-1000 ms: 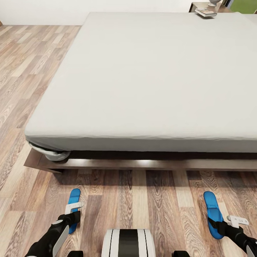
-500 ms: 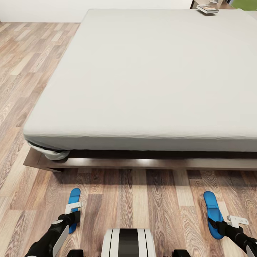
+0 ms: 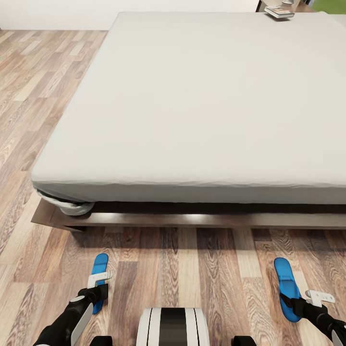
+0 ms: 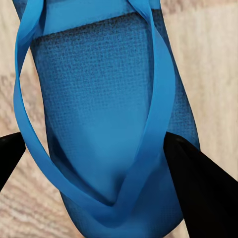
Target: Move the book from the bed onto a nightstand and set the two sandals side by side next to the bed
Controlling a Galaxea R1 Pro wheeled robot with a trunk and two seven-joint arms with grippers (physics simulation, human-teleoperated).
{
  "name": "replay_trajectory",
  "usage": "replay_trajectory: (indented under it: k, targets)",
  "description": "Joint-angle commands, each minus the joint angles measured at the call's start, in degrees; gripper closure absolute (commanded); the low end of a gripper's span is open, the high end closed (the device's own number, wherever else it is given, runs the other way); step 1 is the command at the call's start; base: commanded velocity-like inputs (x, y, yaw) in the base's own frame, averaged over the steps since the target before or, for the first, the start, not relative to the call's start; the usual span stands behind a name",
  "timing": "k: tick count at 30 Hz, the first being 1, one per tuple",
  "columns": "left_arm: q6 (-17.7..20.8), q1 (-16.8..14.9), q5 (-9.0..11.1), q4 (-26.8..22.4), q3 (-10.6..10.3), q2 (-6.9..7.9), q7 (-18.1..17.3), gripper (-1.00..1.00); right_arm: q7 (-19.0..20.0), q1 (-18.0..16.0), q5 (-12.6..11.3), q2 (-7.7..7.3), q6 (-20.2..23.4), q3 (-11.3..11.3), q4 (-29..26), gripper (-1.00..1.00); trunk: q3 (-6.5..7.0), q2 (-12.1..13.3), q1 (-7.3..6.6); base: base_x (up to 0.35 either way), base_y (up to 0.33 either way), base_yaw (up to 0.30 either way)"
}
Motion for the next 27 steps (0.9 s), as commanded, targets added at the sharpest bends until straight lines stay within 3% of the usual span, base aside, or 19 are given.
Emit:
replay_trajectory:
  k: [1,27]
  targets:
    - [0.3,0.02,0.89,-0.03,-0.12,0.02,0.24,1.0,0.45,-0.05,0.33,0.03,-0.03,-0.41,0.02,1.0,-0.03,-0.01,0.0,0.0,0.0,0.0]
    - [0.3,0.02,0.89,-0.03,-0.12,0.02,0.24,1.0,0.48,-0.05,0.33,0.1,-0.18,-0.44,-0.44,1.0,-0.03,-0.01,0.0,0.0,0.0,0.0]
